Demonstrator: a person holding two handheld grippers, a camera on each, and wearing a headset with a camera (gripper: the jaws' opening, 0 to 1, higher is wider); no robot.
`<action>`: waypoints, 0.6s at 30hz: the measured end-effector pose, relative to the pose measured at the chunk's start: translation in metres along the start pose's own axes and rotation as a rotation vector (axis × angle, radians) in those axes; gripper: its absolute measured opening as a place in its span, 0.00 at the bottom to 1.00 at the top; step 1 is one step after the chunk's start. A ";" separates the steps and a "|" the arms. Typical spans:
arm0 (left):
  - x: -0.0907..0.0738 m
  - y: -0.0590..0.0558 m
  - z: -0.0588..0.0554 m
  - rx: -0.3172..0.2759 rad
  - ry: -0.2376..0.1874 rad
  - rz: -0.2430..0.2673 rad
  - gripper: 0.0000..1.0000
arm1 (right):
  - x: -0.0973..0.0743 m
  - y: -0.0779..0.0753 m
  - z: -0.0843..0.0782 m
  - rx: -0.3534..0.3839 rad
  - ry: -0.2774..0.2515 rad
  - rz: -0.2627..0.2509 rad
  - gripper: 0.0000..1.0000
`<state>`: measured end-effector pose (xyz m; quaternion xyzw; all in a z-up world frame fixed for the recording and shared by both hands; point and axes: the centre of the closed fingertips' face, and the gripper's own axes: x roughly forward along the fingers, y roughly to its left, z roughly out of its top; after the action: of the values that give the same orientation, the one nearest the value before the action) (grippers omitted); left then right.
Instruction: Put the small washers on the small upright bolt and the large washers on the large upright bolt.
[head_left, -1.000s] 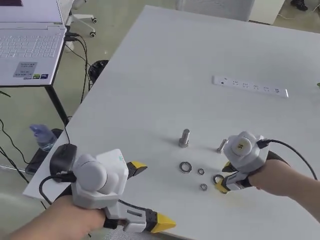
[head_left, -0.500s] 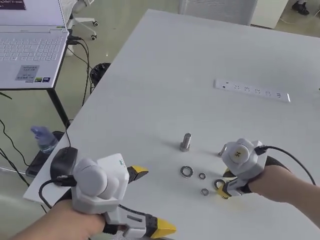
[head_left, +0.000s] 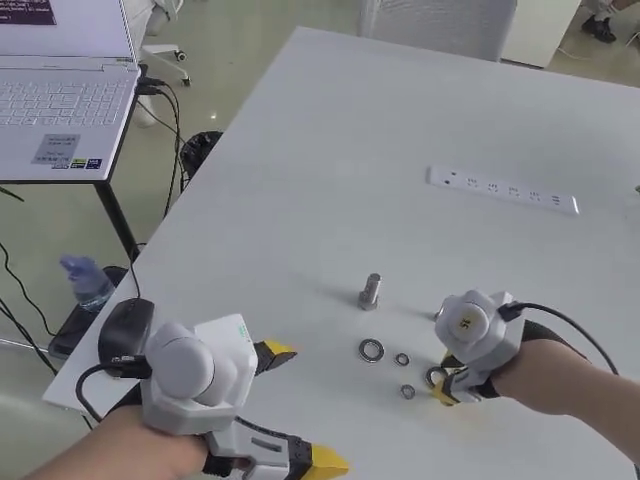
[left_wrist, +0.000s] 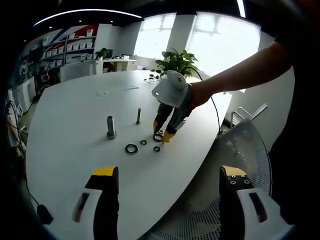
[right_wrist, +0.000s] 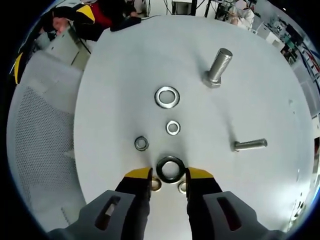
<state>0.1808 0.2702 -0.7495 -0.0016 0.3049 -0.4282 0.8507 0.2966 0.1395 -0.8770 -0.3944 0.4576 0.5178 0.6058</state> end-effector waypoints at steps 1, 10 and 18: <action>-0.001 0.001 0.004 -0.014 -0.023 0.003 0.82 | 0.000 0.001 0.000 -0.002 0.001 0.001 0.28; -0.002 0.003 0.003 -0.022 -0.025 0.005 0.79 | 0.000 0.001 0.000 -0.016 0.016 -0.002 0.25; -0.003 0.002 0.010 0.021 -0.029 0.023 0.78 | 0.000 -0.001 0.000 -0.030 0.016 0.028 0.21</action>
<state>0.1861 0.2709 -0.7406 0.0046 0.2882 -0.4216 0.8598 0.2978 0.1390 -0.8767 -0.4012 0.4601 0.5297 0.5888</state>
